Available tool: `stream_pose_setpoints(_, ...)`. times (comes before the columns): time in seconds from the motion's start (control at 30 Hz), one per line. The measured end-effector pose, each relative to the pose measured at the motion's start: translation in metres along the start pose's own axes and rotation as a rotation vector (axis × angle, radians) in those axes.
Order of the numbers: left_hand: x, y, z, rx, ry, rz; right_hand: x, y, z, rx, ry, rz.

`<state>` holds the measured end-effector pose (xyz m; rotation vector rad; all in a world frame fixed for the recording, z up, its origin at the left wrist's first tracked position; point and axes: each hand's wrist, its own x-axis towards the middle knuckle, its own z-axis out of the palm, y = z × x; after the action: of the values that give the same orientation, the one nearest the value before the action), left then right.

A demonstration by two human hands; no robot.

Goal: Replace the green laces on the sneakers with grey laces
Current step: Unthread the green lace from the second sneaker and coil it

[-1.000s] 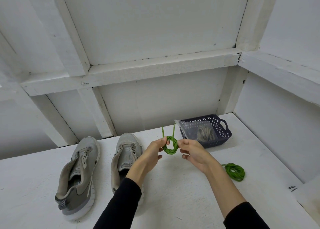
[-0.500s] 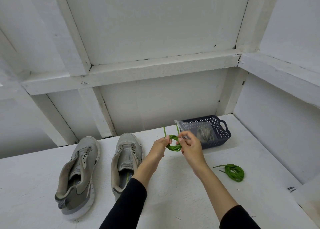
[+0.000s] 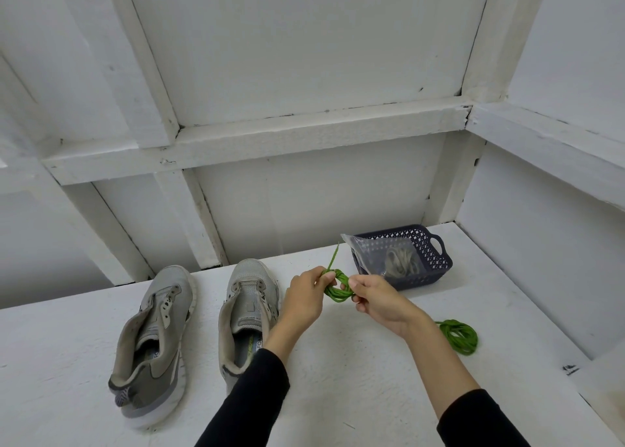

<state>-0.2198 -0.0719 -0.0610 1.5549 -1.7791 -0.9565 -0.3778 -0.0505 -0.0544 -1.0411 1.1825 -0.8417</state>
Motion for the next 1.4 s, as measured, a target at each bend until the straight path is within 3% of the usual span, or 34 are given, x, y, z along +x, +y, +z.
stream_pose_setpoints(0.27,-0.007,0.007,0.005,-0.452,0.115,-0.108,-0.003,-0.002,0.007,0.390,0.214,-0.021)
stream_pose_setpoints(0.43,-0.008,0.010,0.005,-0.328,0.138,0.025,-0.008,-0.005,0.009,0.252,0.230,-0.110)
stream_pose_setpoints(0.67,-0.003,0.008,0.002,-0.284,0.136,0.026,-0.009,-0.004,0.011,-0.007,0.285,-0.218)
stream_pose_setpoints(0.9,0.003,0.006,-0.008,0.048,-0.103,-0.056,-0.005,0.007,0.011,-0.321,0.373,-0.254)
stream_pose_setpoints(1.1,-0.002,0.010,-0.010,-0.470,-0.173,-0.302,-0.002,0.007,0.012,-0.460,0.363,-0.238)
stream_pose_setpoints(1.3,-0.003,0.003,-0.005,-1.063,-0.238,-0.552,-0.001,0.017,0.008,-0.092,0.283,-0.081)
stream_pose_setpoints(1.4,-0.002,0.001,-0.003,-1.084,-0.279,-0.548,-0.004,0.021,0.005,-0.023,0.253,-0.064)
